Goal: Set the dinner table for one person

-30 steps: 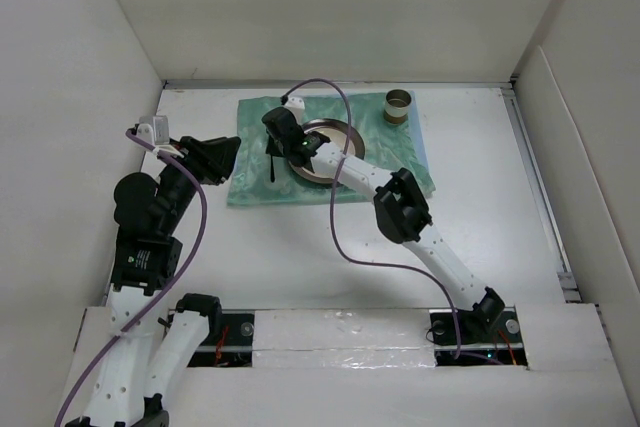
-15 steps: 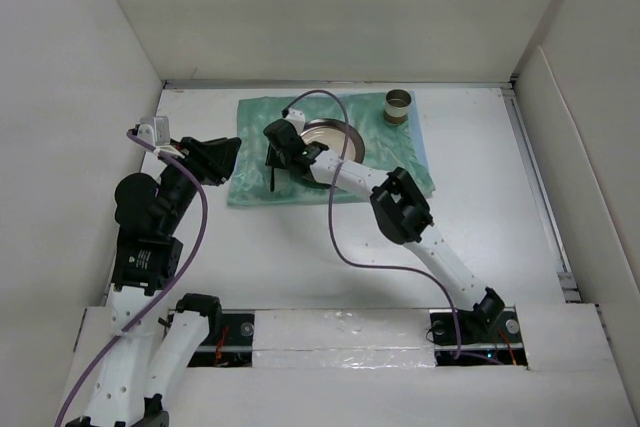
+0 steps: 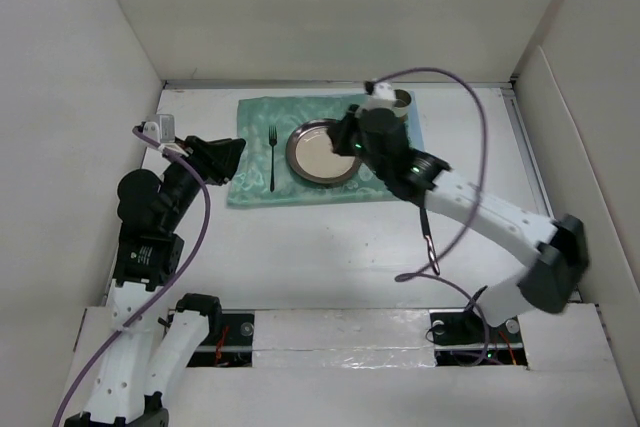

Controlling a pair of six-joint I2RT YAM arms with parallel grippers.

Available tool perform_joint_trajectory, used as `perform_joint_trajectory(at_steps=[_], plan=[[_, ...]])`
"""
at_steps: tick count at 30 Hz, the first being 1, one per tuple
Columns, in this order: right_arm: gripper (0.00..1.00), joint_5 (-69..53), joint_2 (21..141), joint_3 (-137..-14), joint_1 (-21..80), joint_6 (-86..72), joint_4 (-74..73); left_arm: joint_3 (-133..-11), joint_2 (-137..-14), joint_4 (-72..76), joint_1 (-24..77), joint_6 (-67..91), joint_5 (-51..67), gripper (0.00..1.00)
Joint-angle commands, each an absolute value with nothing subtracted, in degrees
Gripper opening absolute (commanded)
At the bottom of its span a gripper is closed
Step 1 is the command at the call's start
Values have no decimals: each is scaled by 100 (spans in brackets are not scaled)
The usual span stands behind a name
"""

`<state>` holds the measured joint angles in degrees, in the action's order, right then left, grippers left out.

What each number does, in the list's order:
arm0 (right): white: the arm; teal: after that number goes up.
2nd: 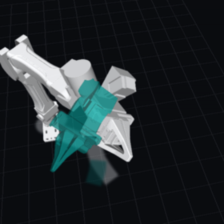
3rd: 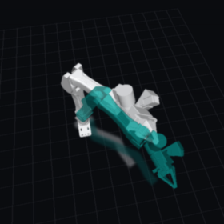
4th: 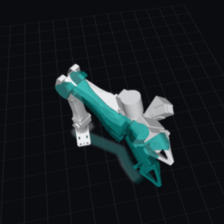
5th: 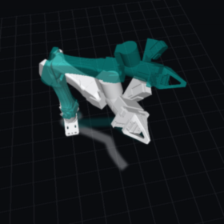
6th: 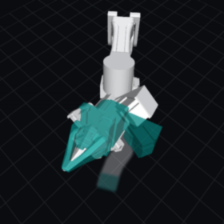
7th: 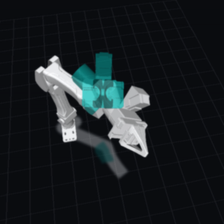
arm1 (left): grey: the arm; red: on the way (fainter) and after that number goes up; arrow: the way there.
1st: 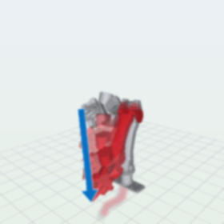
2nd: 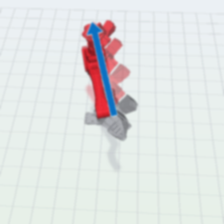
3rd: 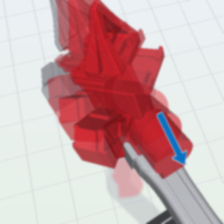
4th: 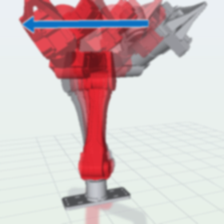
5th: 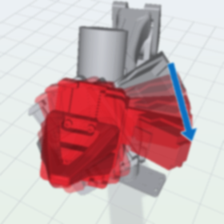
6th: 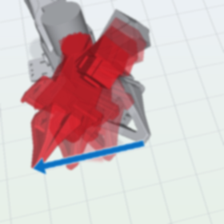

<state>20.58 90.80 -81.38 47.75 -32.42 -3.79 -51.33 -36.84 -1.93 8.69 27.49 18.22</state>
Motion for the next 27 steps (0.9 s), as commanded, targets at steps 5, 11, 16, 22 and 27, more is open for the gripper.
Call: perform_joint_trajectory(at_steps=[5,11,16,22,27], plan=[[0,2391,6340,-4590,4255,-4103,-2331,-5264,-3841,123,905,2742,2460,33],[45,2092,4150,-3569,4149,-5175,-3978,-5387,-3744,18,905,2646,2461,33],[78,2109,3840,-3480,3868,-5721,-4420,-5414,-3542,18,905,2602,2487,34],[80,1705,5166,-3779,2807,-5239,-4289,-5467,-3331,18,905,2602,2557,34],[80,1390,6098,-4086,1961,-4580,-4026,-5484,-3208,18,905,2584,2584,34]])
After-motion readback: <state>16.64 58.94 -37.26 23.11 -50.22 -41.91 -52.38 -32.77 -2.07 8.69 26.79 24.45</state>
